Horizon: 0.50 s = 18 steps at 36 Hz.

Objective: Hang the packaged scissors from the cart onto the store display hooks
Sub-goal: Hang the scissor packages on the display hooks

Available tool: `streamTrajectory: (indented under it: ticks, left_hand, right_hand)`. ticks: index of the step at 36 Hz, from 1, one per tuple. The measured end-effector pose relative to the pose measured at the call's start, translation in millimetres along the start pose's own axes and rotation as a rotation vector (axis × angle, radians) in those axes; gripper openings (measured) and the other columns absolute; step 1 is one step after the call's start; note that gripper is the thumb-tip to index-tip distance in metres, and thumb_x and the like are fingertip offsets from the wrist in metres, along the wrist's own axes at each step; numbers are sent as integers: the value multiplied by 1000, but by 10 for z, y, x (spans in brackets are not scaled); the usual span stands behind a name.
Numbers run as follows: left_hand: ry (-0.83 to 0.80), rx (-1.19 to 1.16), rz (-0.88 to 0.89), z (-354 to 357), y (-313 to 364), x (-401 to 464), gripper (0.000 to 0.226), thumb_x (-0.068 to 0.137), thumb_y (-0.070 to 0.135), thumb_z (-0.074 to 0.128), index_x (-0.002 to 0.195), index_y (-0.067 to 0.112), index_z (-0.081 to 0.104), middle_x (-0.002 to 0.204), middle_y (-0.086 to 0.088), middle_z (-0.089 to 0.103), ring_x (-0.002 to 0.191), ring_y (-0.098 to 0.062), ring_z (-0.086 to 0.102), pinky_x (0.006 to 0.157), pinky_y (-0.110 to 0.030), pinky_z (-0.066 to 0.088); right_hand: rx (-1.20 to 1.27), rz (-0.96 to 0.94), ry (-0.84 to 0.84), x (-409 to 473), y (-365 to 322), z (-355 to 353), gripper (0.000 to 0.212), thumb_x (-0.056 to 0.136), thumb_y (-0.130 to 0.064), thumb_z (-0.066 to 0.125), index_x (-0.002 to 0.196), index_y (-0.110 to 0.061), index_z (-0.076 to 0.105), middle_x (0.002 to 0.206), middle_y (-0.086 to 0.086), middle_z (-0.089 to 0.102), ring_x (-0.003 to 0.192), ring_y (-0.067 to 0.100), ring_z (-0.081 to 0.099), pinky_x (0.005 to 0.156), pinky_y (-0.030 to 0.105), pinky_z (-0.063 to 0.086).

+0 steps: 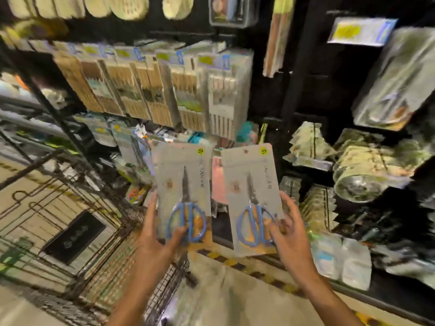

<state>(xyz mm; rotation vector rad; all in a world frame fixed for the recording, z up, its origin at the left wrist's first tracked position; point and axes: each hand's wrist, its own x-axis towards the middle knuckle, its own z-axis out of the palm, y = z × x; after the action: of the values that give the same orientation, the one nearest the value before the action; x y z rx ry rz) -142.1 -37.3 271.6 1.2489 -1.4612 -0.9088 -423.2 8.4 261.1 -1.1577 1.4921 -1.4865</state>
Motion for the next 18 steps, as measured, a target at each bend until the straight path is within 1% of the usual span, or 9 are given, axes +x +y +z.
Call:
streamTrajectory:
  ticks: [2, 4, 6, 8, 9, 11, 13, 15, 18]
  left_hand:
    - [-6, 7, 34, 267, 186, -13, 94, 84, 11, 80, 156, 39, 25, 135, 59, 31, 127, 28, 36, 91, 5, 36]
    - [-20, -28, 45, 491, 326, -16, 94, 84, 8, 81, 155, 38, 27, 140, 52, 37, 134, 17, 40, 94, 1, 38]
    - [-58, -86, 51, 671, 473, -35, 95, 84, 0, 79, 154, 40, 28, 143, 37, 48, 132, 6, 50, 100, -15, 48]
    - [-100, -83, 55, 829, 609, -40, 98, 82, 16, 84, 153, 50, 26, 151, 20, 48, 137, -11, 51, 107, -44, 50]
    - [-109, -79, 60, 901, 681, -39, 97, 80, 25, 85, 152, 54, 26, 152, 22, 45, 140, -15, 49, 109, -52, 47]
    - [-139, -91, 78, 1027, 816, -32, 95, 83, 23, 83, 151, 56, 26, 151, 31, 42, 142, -12, 45, 113, -52, 42]
    - [-157, -92, 102, 1147, 953, -26, 95, 83, 17, 79, 149, 59, 26, 152, 32, 39, 142, -6, 43, 116, -47, 39]
    - [-175, -99, 121, 1232, 1063, -3, 94, 85, 16, 77, 149, 60, 25, 151, 35, 38, 140, 0, 43, 116, -38, 38]
    - [-178, -100, 152, 1328, 1201, 100, 94, 85, 13, 77, 151, 56, 26, 146, 43, 38, 137, 6, 43, 114, -36, 38]
  right_hand:
    - [0, -11, 33, -8, -34, -293, 61, 100, -11, 58, 146, -45, 37, 142, -11, 58, 120, 7, 63, 91, 36, 60]
    - [-3, -27, 62, -27, -93, -542, 61, 100, -11, 59, 148, -42, 37, 141, -18, 57, 120, 4, 63, 90, 33, 60]
    - [9, -46, 99, -48, -150, -769, 63, 98, -6, 60, 149, -36, 38, 133, -27, 61, 117, 3, 64, 88, 30, 60]
    - [3, -56, 130, -66, -218, -963, 64, 97, -6, 61, 149, -34, 37, 128, -32, 63, 115, 8, 67, 88, 34, 61]
    - [-2, -60, 138, -67, -250, -1047, 64, 97, -6, 61, 149, -34, 37, 126, -32, 63, 113, 11, 68, 88, 36, 61]
    - [-11, -62, 155, -64, -314, -1200, 64, 97, -7, 60, 149, -36, 37, 124, -32, 64, 112, 12, 68, 90, 37, 60]
    - [-6, -64, 181, -50, -376, -1327, 64, 98, -7, 60, 148, -39, 38, 127, -31, 63, 114, 8, 66, 92, 37, 60]
    - [-3, -69, 202, -16, -436, -1416, 65, 98, -7, 60, 148, -42, 38, 130, -29, 61, 116, 9, 66, 91, 43, 60]
    - [15, -94, 234, 49, -529, -1494, 65, 98, -7, 59, 148, -43, 38, 137, -23, 59, 119, 10, 65, 92, 49, 59]
